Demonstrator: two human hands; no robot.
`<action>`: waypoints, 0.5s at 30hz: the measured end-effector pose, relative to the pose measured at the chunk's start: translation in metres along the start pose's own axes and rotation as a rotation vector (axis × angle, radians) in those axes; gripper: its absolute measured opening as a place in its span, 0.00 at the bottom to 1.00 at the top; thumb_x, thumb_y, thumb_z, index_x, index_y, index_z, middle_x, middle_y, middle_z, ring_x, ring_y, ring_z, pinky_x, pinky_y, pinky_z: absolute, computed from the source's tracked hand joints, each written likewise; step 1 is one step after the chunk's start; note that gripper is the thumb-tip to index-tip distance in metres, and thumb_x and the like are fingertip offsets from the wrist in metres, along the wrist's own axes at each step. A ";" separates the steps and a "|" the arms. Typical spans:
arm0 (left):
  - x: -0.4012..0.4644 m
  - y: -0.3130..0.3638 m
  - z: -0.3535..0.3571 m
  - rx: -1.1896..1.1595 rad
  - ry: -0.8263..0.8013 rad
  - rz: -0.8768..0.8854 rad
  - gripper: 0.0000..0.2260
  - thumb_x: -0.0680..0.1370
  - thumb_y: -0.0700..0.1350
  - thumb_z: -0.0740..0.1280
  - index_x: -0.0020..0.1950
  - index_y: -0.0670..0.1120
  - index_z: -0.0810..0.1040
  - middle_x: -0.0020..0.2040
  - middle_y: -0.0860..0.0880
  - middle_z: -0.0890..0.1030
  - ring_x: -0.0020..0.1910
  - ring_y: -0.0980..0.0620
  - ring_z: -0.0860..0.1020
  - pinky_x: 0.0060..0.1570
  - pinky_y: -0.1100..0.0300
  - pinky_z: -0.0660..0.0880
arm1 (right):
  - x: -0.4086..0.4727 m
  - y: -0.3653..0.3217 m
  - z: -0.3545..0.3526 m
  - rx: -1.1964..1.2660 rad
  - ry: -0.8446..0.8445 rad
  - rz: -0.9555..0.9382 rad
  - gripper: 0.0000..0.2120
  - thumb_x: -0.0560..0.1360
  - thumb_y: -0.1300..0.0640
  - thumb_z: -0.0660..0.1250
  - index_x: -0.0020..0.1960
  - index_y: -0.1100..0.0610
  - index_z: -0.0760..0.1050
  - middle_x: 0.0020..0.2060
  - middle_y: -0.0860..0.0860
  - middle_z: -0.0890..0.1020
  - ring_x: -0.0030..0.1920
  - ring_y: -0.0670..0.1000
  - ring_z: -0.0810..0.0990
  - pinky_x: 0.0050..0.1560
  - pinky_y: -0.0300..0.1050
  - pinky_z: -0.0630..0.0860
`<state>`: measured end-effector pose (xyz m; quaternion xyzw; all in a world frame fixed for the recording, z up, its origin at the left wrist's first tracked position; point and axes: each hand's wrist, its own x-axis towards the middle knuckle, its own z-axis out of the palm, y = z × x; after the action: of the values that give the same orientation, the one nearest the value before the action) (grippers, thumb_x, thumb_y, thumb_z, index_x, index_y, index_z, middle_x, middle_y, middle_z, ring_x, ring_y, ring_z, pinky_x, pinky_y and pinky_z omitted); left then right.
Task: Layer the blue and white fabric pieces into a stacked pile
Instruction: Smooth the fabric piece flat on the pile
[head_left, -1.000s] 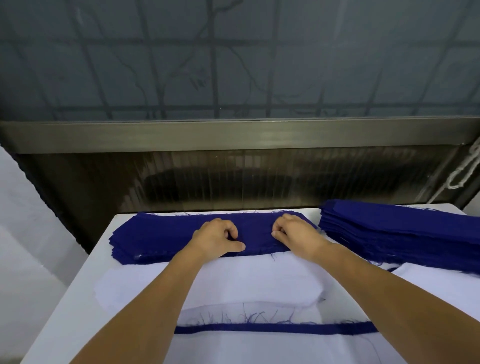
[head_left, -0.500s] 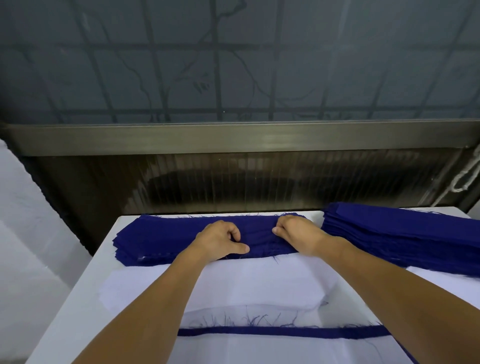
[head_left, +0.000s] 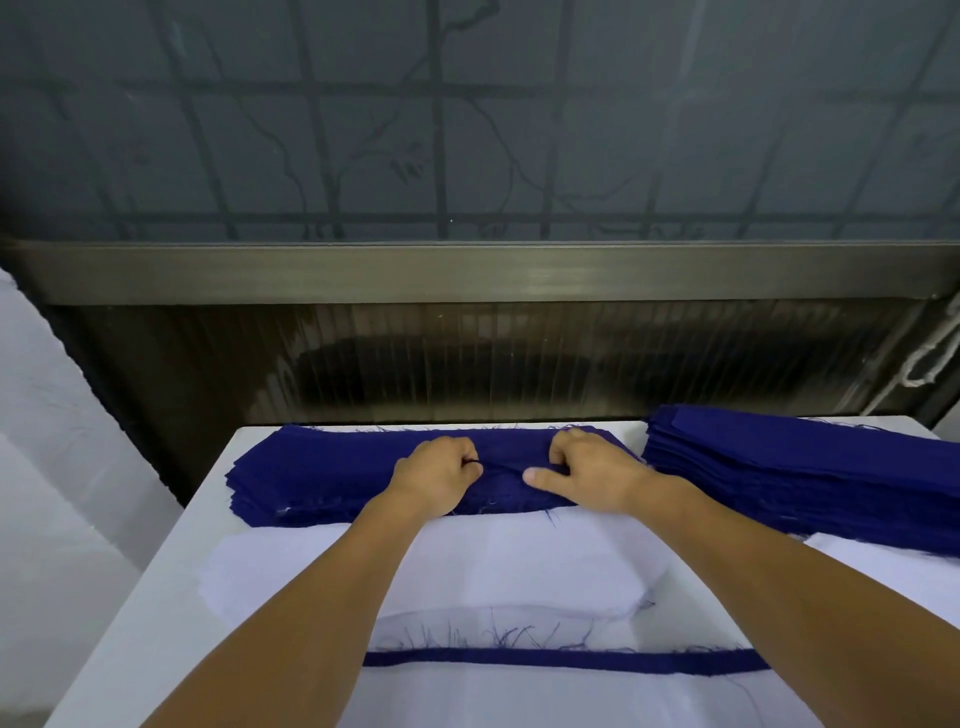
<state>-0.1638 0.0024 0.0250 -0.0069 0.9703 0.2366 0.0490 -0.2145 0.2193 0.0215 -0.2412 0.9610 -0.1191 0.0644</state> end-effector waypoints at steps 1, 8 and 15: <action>-0.001 0.000 0.000 0.004 0.003 -0.001 0.05 0.80 0.50 0.63 0.53 0.51 0.76 0.49 0.52 0.78 0.48 0.53 0.76 0.53 0.54 0.77 | -0.002 -0.002 0.001 -0.020 0.005 -0.005 0.18 0.73 0.32 0.61 0.44 0.48 0.69 0.44 0.45 0.74 0.41 0.43 0.72 0.38 0.37 0.67; -0.004 -0.015 -0.010 0.060 0.022 0.021 0.04 0.80 0.47 0.64 0.53 0.51 0.76 0.49 0.52 0.79 0.46 0.54 0.77 0.47 0.62 0.75 | -0.009 -0.013 -0.002 -0.044 0.014 0.001 0.18 0.77 0.37 0.59 0.56 0.50 0.69 0.53 0.48 0.74 0.52 0.48 0.73 0.51 0.43 0.74; -0.016 -0.054 -0.030 0.161 0.075 -0.049 0.03 0.80 0.46 0.64 0.46 0.52 0.75 0.46 0.51 0.78 0.44 0.54 0.76 0.46 0.59 0.76 | -0.002 -0.013 0.007 -0.140 0.049 0.067 0.15 0.82 0.52 0.54 0.67 0.55 0.66 0.62 0.53 0.75 0.59 0.53 0.75 0.59 0.47 0.75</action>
<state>-0.1484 -0.0598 0.0286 -0.0355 0.9869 0.1563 0.0188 -0.2059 0.2073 0.0181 -0.2101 0.9757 -0.0551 0.0279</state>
